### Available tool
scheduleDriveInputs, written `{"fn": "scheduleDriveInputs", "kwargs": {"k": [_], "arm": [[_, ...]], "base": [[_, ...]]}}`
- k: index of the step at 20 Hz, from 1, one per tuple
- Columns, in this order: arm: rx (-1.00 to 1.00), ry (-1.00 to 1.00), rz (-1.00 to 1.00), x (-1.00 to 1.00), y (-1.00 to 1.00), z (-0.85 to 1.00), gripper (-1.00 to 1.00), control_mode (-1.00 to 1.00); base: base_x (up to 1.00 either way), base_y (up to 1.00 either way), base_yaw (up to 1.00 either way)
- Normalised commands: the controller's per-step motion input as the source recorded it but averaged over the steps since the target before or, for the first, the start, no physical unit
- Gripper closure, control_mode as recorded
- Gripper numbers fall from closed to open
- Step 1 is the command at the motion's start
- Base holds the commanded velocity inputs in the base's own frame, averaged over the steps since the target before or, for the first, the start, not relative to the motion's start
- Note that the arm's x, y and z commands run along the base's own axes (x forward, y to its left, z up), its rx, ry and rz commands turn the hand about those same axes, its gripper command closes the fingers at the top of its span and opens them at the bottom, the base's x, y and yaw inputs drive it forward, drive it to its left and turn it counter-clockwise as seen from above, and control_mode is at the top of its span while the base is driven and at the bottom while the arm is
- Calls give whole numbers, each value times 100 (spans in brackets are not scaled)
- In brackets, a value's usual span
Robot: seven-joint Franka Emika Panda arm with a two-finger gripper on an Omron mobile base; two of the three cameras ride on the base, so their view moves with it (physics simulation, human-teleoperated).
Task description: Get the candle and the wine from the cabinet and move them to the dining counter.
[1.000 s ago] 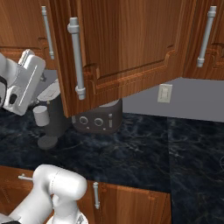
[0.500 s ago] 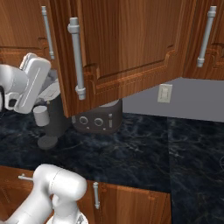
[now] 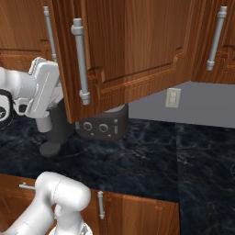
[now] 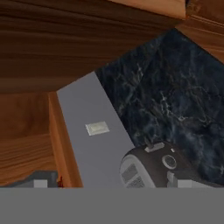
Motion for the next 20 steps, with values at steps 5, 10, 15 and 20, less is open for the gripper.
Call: {"fn": "scheduleDriveInputs", "kwargs": {"k": [5,10,15,20], "arm": [[0,0,-6,16,-10,2,-100,-100],[0,1,-7,15,-19,0,-100,-100],[-1,0,-10,13,-31,0,-100,-100],[-9,2,-17,20,-20,0,-100,-100]], "base": [[0,0,0],[0,0,0],[0,0,0],[0,0,0]]}}
